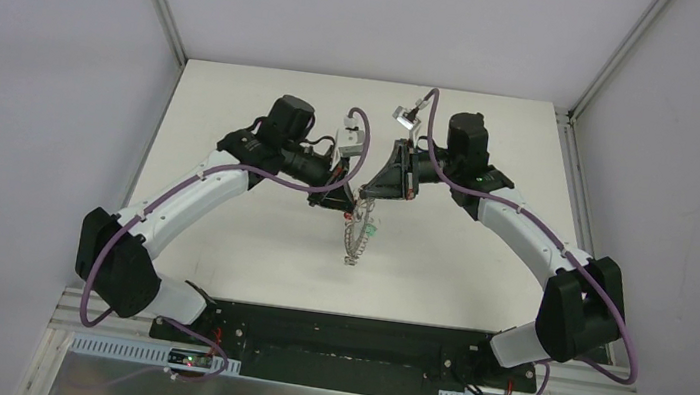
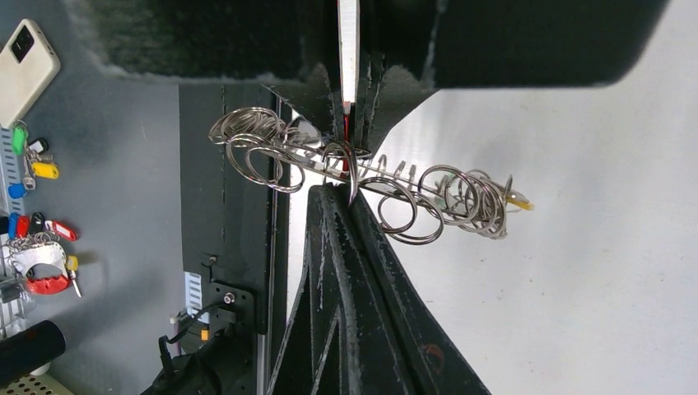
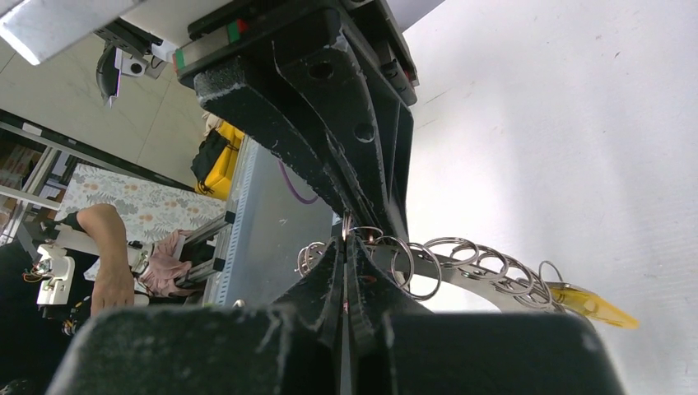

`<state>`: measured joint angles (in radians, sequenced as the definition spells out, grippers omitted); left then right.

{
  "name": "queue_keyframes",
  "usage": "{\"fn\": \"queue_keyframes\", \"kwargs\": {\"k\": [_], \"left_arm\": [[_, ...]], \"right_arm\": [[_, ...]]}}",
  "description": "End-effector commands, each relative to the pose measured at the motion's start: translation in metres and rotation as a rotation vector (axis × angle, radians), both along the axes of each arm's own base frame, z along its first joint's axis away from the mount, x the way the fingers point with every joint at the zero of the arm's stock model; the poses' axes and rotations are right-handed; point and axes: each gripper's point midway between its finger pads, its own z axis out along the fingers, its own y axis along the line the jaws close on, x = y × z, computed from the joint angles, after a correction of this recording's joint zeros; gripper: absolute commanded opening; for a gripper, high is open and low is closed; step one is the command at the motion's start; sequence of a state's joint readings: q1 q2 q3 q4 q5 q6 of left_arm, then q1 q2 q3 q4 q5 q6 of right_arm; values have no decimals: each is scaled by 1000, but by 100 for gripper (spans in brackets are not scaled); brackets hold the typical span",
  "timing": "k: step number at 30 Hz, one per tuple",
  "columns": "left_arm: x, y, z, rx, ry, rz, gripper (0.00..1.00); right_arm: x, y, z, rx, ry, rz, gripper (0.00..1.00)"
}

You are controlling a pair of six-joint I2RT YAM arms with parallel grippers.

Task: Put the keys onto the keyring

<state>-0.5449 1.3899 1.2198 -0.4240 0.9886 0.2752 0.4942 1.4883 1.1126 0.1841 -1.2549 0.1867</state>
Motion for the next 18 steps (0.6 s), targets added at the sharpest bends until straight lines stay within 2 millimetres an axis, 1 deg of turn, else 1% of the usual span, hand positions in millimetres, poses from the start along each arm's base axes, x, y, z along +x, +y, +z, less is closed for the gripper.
{"fn": "queue_keyframes", "kwargs": {"k": [1, 9, 18], "left_arm": [[-7, -8, 10, -45, 4, -35, 0], [-4, -13, 15, -64, 24, -16, 0], [3, -18, 16, -77, 42, 17, 0]], "right_arm": [[-1, -1, 21, 51, -78, 7, 0], [0, -1, 17, 49, -80, -8, 0], [1, 0, 16, 45, -80, -17, 0]]}}
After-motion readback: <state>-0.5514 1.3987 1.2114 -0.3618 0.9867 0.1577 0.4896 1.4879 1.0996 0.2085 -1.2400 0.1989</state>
